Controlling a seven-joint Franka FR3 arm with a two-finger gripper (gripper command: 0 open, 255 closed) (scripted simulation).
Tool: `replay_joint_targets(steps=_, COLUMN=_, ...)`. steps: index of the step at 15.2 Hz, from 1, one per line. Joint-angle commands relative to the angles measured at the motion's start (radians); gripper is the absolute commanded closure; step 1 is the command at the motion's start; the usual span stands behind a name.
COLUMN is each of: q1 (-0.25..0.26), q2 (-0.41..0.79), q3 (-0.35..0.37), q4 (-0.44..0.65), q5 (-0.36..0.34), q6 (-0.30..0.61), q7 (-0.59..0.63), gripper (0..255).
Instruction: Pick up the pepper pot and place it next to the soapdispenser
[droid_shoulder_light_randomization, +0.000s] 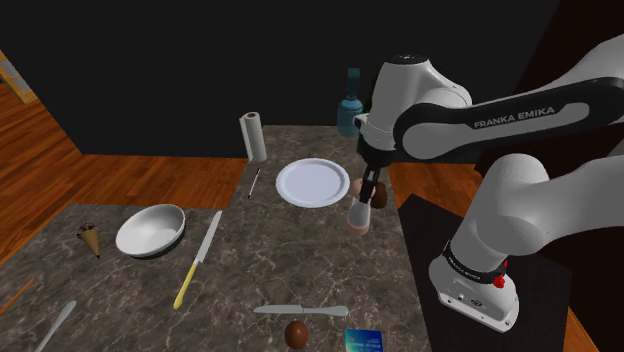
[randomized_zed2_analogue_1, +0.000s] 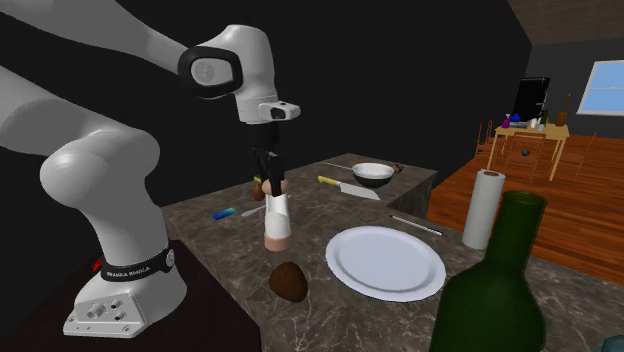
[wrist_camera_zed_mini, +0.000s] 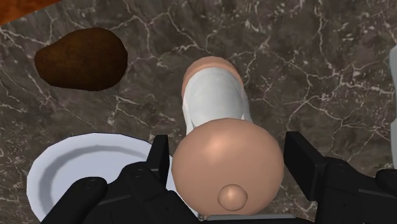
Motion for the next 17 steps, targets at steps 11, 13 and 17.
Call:
replay_joint_targets(steps=11, q1=-0.010, q2=-0.048, q3=-0.017, q4=0.143, q5=-0.021, q6=-0.191, q7=0.006, gripper=255)
replay_joint_targets(steps=13, q1=-0.012, q2=-0.051, q3=-0.020, q4=0.168, q5=-0.024, q6=-0.219, q7=0.007, gripper=255)
replay_joint_targets(steps=17, q1=-0.015, q2=-0.052, q3=-0.025, q4=0.221, q5=-0.030, q6=-0.273, q7=0.008, gripper=255)
